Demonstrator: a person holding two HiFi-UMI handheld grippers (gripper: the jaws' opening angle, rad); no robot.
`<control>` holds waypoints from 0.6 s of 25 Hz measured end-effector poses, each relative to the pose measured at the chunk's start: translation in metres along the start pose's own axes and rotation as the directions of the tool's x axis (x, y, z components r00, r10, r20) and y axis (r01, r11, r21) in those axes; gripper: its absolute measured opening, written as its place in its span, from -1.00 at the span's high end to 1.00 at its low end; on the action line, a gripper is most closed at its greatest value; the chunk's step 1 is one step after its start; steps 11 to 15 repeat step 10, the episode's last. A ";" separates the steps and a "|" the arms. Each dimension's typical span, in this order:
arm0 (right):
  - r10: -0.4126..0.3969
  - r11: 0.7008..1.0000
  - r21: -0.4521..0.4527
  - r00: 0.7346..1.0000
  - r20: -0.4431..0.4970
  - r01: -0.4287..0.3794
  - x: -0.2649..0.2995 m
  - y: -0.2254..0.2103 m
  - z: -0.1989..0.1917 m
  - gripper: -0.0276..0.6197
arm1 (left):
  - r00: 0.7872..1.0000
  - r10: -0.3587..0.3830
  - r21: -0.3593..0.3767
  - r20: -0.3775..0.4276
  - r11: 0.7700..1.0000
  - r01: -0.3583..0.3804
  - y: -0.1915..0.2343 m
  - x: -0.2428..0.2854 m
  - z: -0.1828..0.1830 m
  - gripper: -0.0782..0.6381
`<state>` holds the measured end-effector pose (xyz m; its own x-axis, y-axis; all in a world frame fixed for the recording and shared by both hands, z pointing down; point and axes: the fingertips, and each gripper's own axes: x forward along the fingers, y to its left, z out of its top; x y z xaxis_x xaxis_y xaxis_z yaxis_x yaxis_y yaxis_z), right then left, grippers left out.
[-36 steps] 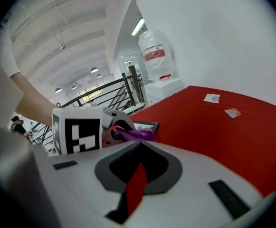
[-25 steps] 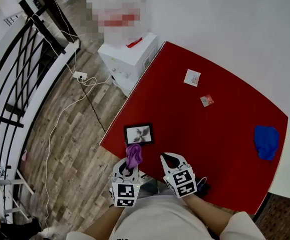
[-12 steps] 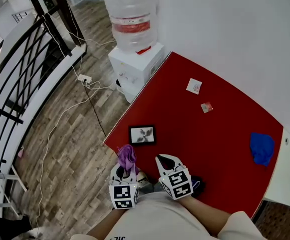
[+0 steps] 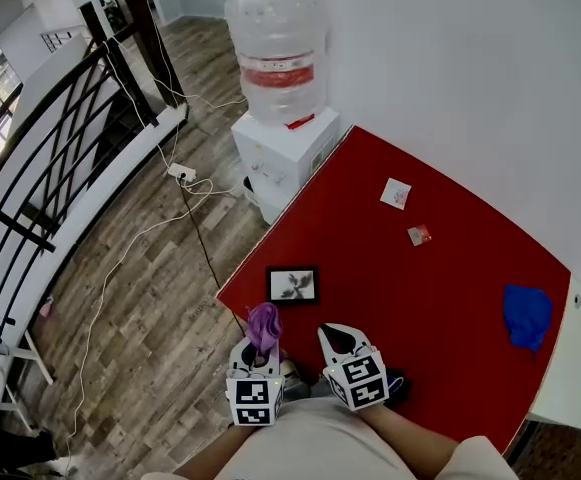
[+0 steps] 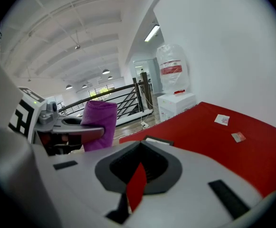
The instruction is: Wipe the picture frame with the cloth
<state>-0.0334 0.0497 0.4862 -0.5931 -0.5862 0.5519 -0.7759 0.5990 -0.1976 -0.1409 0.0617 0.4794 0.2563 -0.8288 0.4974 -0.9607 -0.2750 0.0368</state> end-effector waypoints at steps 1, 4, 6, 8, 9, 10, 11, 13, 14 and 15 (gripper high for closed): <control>0.003 1.000 -0.002 1.000 0.001 -0.003 0.000 0.001 0.000 0.91 | 1.000 -0.001 0.000 -0.001 1.000 0.001 -0.001 0.000 0.000 0.61; 0.010 1.000 -0.006 1.000 0.000 -0.010 -0.002 0.002 0.000 0.91 | 1.000 0.001 -0.003 -0.011 1.000 -0.001 -0.002 -0.002 -0.002 0.61; 0.015 1.000 -0.008 1.000 -0.002 -0.015 -0.002 0.003 -0.001 0.91 | 1.000 0.003 -0.003 -0.012 1.000 -0.003 -0.003 -0.003 -0.002 0.61; 0.019 1.000 -0.008 1.000 -0.005 -0.019 -0.001 0.003 -0.002 0.91 | 1.000 0.000 -0.003 -0.012 1.000 0.000 -0.004 -0.002 -0.003 0.61; 0.021 1.000 -0.008 1.000 -0.007 -0.021 0.000 0.003 -0.003 0.91 | 1.000 -0.002 -0.002 -0.012 1.000 0.002 -0.005 -0.002 -0.004 0.61; 0.023 1.000 -0.007 1.000 -0.010 -0.023 0.001 0.004 -0.004 0.91 | 1.000 -0.004 0.000 -0.012 1.000 0.004 -0.005 -0.002 -0.005 0.61; 0.023 1.000 -0.007 1.000 -0.010 -0.023 0.001 0.004 -0.004 0.91 | 1.000 -0.004 0.000 -0.012 1.000 0.004 -0.005 -0.002 -0.005 0.61; 0.023 1.000 -0.007 1.000 -0.010 -0.023 0.001 0.004 -0.004 0.91 | 1.000 -0.004 0.000 -0.012 1.000 0.004 -0.005 -0.002 -0.005 0.61; 0.023 1.000 -0.007 1.000 -0.010 -0.023 0.001 0.004 -0.004 0.91 | 1.000 -0.004 0.000 -0.012 1.000 0.004 -0.005 -0.002 -0.005 0.61; 0.023 1.000 -0.007 1.000 -0.010 -0.023 0.001 0.004 -0.004 0.91 | 1.000 -0.004 0.000 -0.012 1.000 0.004 -0.005 -0.002 -0.005 0.61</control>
